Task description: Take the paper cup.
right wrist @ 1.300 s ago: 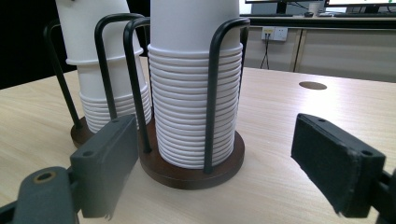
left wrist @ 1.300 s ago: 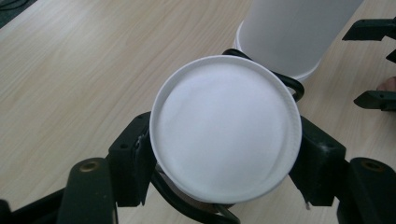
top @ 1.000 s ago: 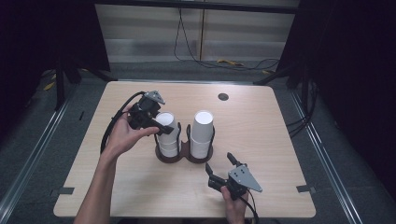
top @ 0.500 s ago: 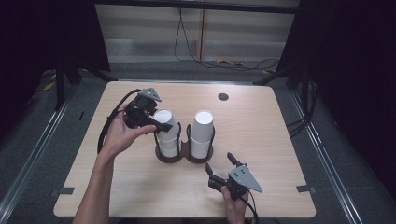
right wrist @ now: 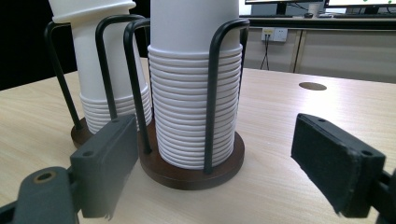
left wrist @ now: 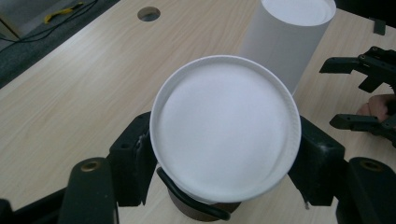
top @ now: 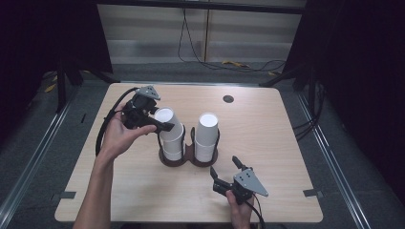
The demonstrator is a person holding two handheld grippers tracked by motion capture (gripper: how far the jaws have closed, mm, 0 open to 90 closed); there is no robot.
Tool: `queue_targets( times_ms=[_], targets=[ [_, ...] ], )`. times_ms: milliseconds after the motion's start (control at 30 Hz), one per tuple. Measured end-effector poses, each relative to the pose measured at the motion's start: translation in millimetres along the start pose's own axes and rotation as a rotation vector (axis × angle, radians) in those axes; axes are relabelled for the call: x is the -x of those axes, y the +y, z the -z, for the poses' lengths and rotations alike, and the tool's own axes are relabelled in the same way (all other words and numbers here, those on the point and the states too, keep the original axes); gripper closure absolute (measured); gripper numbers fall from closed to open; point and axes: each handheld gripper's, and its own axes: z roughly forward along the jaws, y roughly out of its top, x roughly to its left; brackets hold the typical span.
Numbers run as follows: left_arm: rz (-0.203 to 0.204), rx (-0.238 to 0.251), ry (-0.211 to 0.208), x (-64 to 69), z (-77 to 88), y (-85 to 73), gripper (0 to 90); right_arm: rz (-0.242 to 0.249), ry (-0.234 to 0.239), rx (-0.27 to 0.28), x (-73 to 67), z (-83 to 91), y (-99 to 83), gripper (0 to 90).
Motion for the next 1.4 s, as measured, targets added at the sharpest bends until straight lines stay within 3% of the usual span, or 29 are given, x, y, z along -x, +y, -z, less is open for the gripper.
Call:
queue_targets(
  times_ms=[300,667,1033,1400],
  targets=[
    [-0.018,0.049,0.015,7.6,6.2,-1.5,32.8,0.0,0.005,0.003,0.2,0.2,-0.1,14.6],
    [0.02,0.162,0.004,10.3,12.3,-10.4,32.8,-0.002,0.006,0.002,0.2,0.1,-0.1,14.6],
    [0.004,0.206,0.01,21.7,20.6,-14.9,32.9,0.001,0.0,0.004,0.5,0.6,-0.2,14.6],
    [0.007,0.273,-0.02,32.5,23.6,-25.7,32.9,0.002,-0.002,0.006,0.6,0.9,-0.3,14.6]
  ],
)
